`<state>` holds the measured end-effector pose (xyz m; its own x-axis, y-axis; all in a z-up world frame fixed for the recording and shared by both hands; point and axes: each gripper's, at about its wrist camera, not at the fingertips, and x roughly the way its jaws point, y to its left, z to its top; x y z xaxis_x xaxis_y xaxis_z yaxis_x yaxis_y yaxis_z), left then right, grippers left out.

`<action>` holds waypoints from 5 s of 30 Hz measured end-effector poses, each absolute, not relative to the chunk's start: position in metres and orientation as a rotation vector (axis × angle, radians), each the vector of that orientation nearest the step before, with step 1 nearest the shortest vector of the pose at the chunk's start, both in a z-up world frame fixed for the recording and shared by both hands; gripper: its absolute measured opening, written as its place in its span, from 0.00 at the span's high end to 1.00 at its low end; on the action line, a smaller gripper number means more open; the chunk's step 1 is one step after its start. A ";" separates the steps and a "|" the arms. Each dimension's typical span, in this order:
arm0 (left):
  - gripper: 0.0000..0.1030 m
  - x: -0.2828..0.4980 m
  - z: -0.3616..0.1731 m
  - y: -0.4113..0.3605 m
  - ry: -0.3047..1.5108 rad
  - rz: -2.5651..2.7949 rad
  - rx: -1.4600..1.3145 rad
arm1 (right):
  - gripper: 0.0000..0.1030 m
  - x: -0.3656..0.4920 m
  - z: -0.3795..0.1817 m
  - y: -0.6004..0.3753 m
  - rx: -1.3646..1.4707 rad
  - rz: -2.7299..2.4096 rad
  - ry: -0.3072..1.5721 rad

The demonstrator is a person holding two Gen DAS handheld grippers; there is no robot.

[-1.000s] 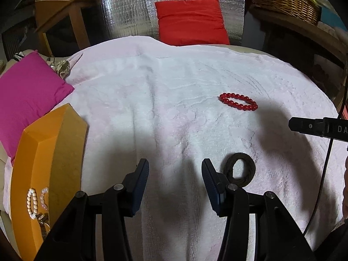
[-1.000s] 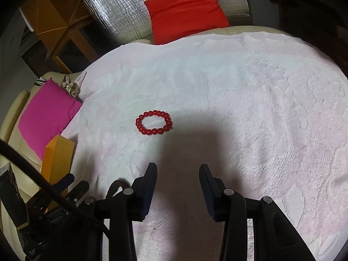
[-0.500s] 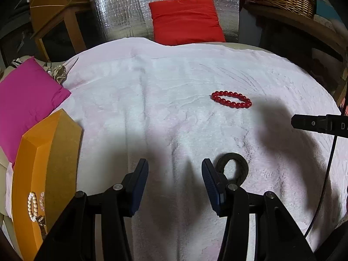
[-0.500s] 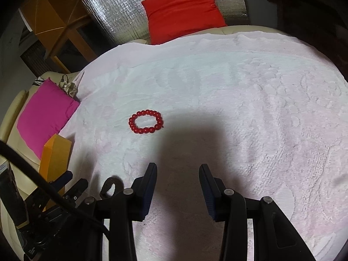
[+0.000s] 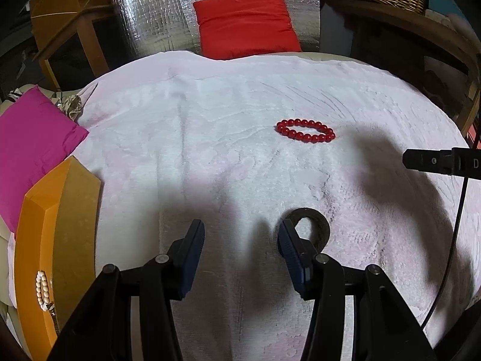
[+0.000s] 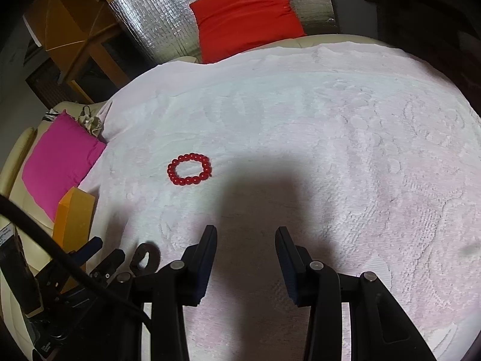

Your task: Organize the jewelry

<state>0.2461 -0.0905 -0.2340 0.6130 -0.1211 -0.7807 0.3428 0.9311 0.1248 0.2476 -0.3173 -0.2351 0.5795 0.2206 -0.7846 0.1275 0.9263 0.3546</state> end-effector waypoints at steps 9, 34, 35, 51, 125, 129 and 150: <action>0.48 0.243 -0.235 -0.095 0.873 -0.293 0.291 | 0.57 0.247 -0.235 -0.320 0.405 0.050 0.955; 0.44 0.240 -0.241 -0.098 0.932 -0.412 0.258 | 0.57 0.250 -0.235 -0.315 0.407 0.058 0.950; 0.43 0.241 -0.242 -0.098 0.946 -0.429 0.241 | 0.57 0.250 -0.235 -0.315 0.406 0.059 0.950; 0.42 0.251 -0.257 -0.104 1.013 -0.447 0.141 | 0.57 0.249 -0.235 -0.318 0.412 0.059 0.950; 0.71 0.264 -0.241 -0.067 0.970 -0.438 0.074 | 0.82 0.246 -0.235 -0.308 0.334 0.106 0.991; 0.72 0.266 -0.247 -0.072 0.996 -0.471 0.061 | 0.82 0.245 -0.235 -0.312 0.334 0.101 0.997; 0.71 0.272 -0.243 -0.074 0.999 -0.484 0.005 | 0.82 0.244 -0.236 -0.324 0.379 0.084 0.997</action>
